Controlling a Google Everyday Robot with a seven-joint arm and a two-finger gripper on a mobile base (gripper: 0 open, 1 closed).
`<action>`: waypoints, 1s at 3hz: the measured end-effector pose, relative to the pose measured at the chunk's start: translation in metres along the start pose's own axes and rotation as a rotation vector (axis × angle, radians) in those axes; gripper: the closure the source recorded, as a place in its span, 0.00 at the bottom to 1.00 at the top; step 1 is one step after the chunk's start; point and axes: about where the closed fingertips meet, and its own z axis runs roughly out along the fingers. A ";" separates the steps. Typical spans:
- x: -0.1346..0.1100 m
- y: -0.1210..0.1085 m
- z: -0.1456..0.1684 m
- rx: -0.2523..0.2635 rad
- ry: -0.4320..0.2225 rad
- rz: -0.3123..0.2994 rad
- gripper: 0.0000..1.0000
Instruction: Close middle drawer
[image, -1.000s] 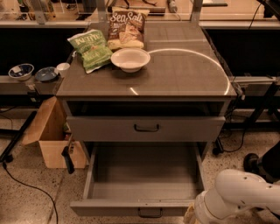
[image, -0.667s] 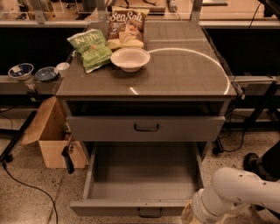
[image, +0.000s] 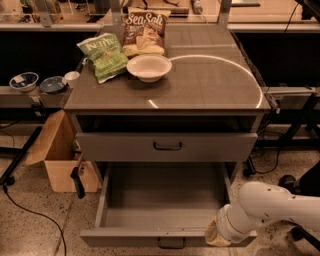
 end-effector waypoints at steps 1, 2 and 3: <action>0.006 0.012 0.013 -0.034 -0.011 0.024 1.00; 0.011 0.026 0.037 -0.073 -0.019 0.052 1.00; 0.013 0.031 0.051 -0.082 -0.015 0.073 1.00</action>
Offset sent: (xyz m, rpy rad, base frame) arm -0.0383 0.0099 -0.0512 0.0426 0.1212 -0.0326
